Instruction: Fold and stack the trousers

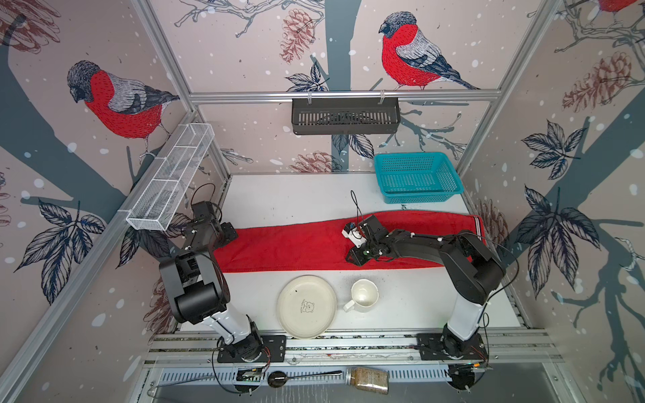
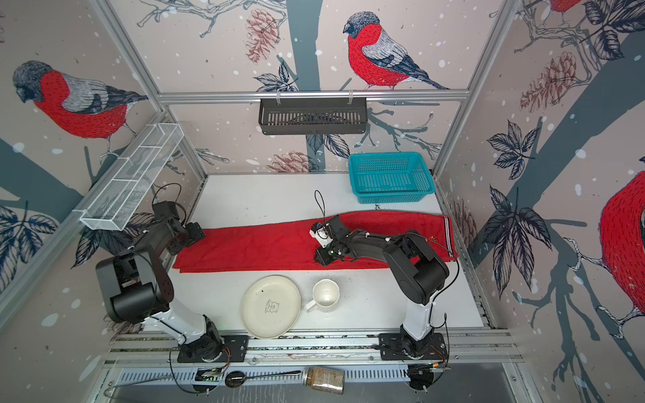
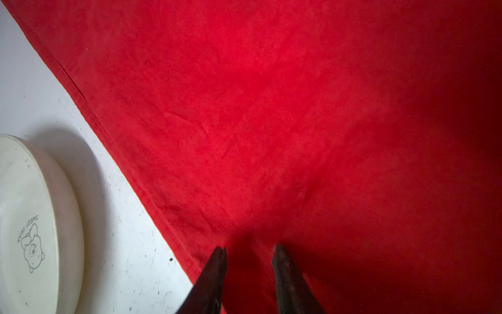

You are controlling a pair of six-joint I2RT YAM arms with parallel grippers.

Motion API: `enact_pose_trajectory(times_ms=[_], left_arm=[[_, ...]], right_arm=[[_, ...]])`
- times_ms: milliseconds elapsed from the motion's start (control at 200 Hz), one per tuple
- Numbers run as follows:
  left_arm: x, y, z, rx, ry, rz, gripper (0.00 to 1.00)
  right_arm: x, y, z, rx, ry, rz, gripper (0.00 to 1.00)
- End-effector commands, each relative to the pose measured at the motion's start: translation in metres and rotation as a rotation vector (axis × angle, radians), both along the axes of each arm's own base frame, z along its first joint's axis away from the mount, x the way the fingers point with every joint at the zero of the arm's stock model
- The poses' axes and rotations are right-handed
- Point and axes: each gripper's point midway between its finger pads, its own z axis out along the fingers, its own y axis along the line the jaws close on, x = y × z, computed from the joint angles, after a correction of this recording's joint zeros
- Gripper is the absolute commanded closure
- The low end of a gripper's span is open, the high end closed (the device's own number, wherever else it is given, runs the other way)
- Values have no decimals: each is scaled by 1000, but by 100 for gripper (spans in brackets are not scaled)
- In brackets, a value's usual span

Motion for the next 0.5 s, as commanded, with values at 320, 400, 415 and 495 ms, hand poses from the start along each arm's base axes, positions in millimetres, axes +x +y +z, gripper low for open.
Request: enact_pose_trajectory(times_ms=[320,400,415,495], left_arm=[[-21,27,-30,2,106,66,19],[-22,25,-41,-20,133,61,20],[-22,25,-42,-19,138,64,20],[-24,29,-45,-15,152,72,21]], right_arm=[[6,-14,15,22,13,-41,56],[9,-14,28,56,-2,-55,53],[10,-14,30,60,-4,-58,53],[14,-15,45,93,-24,-71,49]])
